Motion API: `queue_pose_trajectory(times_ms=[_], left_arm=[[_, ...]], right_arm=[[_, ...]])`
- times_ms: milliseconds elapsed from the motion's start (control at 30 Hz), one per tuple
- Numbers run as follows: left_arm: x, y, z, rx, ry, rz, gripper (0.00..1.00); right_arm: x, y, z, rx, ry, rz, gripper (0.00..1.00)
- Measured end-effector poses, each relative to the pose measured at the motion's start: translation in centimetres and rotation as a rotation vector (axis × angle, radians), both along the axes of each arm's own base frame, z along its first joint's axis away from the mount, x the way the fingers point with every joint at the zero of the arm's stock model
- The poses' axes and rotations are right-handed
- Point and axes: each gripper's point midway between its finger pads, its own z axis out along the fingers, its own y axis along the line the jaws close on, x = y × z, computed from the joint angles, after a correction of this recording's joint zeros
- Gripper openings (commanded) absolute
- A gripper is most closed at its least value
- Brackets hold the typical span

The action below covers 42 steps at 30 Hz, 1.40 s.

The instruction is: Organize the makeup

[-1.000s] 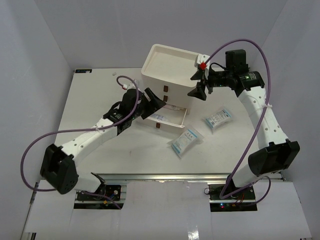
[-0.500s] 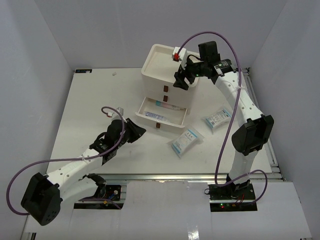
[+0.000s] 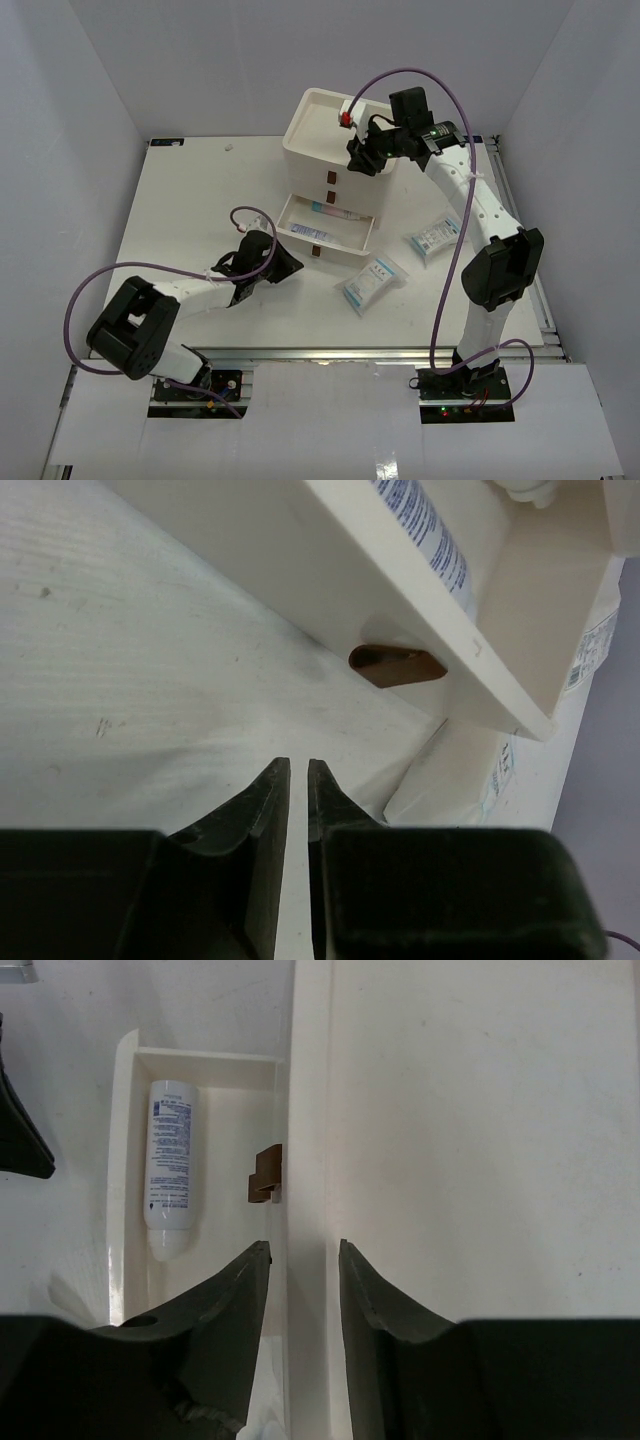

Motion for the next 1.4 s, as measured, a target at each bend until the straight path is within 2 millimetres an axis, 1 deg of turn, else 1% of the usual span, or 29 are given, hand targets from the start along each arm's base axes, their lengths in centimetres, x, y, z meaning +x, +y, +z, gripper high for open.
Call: queue_pose_trajectory(times_ms=[100, 300, 433, 733, 867, 1033, 1167, 1400], left_arm=[[1.2, -0.7, 0.6, -0.015, -0.019, -0.004, 0.24], [4.7, -2.8, 2.5, -0.043, -0.077, -0.007, 0.24], [5.6, -3.4, 1.9, -0.036, -0.062, -0.013, 0.24], [7.9, -4.5, 2.1, -0.025, -0.066, -0.016, 0.24], [9.8, -4.9, 2.1, -0.03, -0.069, -0.005, 0.24], [12.6, -5.3, 2.0, -0.073, -0.069, 0.022, 0.24], [14.0, -5.9, 2.0, -0.11, -0.058, 0.03, 0.25], [15.2, -6.2, 2.0, -0.173, -0.034, 0.073, 0.28]], right_arm=[[0.0, -0.1, -0.5, -0.009, 0.01, -0.003, 0.35], [-0.1, -0.1, -0.9, -0.015, 0.016, -0.004, 0.33], [0.0, -0.1, -1.0, -0.02, 0.013, -0.008, 0.31], [0.1, -0.1, -1.0, -0.022, 0.01, -0.01, 0.29], [0.1, -0.1, -1.1, -0.022, 0.01, -0.009, 0.29], [0.1, 0.0, -1.2, -0.02, 0.009, -0.005, 0.29], [0.1, 0.0, -1.3, -0.018, 0.007, -0.003, 0.29], [0.1, 0.0, -1.3, -0.015, 0.003, -0.002, 0.29]])
